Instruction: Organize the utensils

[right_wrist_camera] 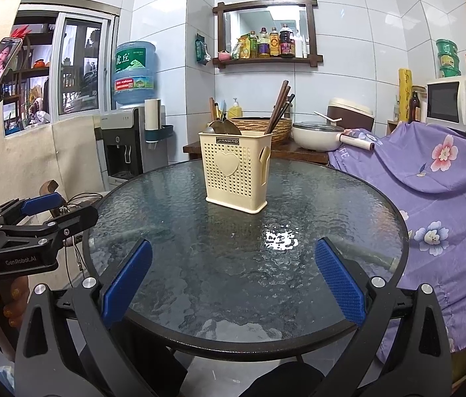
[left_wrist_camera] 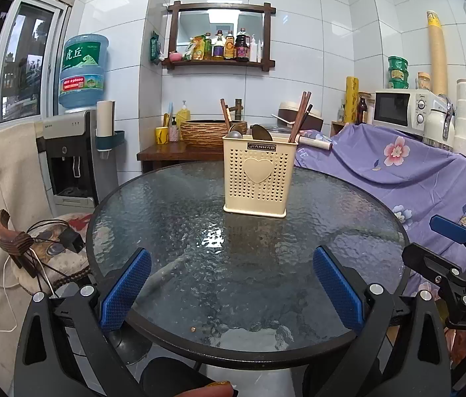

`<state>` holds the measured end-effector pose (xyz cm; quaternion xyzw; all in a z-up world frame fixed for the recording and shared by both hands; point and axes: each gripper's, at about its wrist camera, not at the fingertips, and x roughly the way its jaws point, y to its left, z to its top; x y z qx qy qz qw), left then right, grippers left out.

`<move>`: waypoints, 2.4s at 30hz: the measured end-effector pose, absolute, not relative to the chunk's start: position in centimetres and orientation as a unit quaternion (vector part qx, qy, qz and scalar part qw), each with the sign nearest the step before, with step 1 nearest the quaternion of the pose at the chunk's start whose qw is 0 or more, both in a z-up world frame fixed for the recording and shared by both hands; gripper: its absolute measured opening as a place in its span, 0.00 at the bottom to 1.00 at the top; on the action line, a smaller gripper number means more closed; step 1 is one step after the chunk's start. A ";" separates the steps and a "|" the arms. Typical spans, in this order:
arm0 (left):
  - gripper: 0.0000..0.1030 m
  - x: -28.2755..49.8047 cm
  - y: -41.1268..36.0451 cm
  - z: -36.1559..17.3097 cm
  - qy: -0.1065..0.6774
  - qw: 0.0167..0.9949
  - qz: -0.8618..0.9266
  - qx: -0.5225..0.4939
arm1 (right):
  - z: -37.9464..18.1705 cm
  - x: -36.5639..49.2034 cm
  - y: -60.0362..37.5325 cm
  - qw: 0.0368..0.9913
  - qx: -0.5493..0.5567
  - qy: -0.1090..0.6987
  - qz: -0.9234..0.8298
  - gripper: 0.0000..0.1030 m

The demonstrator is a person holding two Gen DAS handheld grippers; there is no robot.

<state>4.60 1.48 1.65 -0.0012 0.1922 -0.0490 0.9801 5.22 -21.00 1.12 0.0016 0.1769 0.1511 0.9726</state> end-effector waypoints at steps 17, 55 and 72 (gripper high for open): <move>0.94 4.7 1.7 1.5 0.192 0.980 -0.046 -0.002 | 0.8 5.2 -20.8 0.971 -0.001 0.183 0.151 0.94; 0.94 4.8 1.2 1.4 0.197 0.979 -0.051 0.006 | 0.8 5.4 -21.1 0.971 -0.002 0.189 0.144 0.94; 0.94 4.9 1.3 1.1 0.201 0.978 -0.051 0.005 | 0.7 5.5 -21.0 0.971 -0.004 0.190 0.145 0.94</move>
